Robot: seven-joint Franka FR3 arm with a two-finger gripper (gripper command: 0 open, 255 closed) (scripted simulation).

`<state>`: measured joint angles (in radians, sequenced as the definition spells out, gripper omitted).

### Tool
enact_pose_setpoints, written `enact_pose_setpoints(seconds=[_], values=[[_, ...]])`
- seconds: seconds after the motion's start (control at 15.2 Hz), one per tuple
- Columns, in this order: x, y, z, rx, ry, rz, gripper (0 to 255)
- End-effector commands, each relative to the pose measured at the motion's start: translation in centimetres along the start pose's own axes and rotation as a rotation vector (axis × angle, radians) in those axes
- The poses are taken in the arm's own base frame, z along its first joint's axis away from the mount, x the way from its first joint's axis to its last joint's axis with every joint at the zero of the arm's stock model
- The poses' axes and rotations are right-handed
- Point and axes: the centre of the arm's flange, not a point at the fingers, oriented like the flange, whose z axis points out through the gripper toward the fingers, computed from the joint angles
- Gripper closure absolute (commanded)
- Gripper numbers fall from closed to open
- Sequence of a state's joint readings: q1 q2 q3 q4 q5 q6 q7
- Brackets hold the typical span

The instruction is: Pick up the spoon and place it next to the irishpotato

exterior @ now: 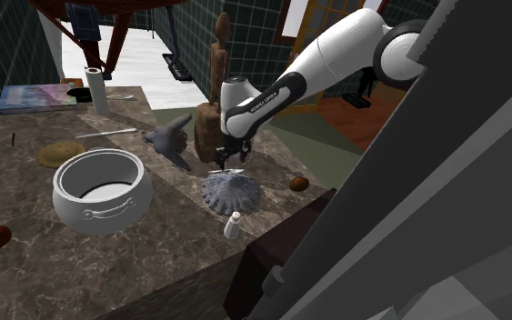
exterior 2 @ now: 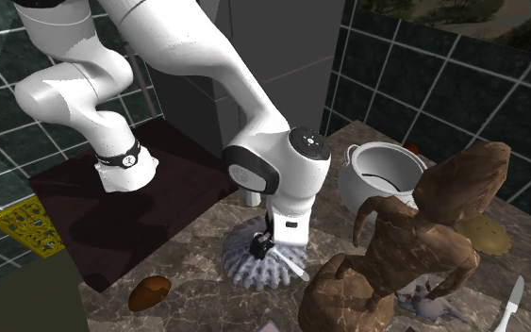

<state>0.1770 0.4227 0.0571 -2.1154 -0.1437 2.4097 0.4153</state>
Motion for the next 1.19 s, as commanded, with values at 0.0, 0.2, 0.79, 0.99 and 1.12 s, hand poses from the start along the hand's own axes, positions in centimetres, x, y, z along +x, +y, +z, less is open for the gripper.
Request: enact_pose_setpoints(seconds=[0.0, 0.2, 0.79, 0.99, 1.12], values=[[0.03, 0.02, 0.94, -0.001, 0.000, 0.001, 0], [0.03, 0.03, 1.77, -0.001, 0.000, 0.001, 0], [0.03, 0.02, 1.77, -0.001, 0.000, 0.001, 255], [0.03, 0.02, 1.77, -0.001, 0.000, 0.001, 255], [0.03, 0.02, 1.77, -0.001, 0.000, 0.001, 255]])
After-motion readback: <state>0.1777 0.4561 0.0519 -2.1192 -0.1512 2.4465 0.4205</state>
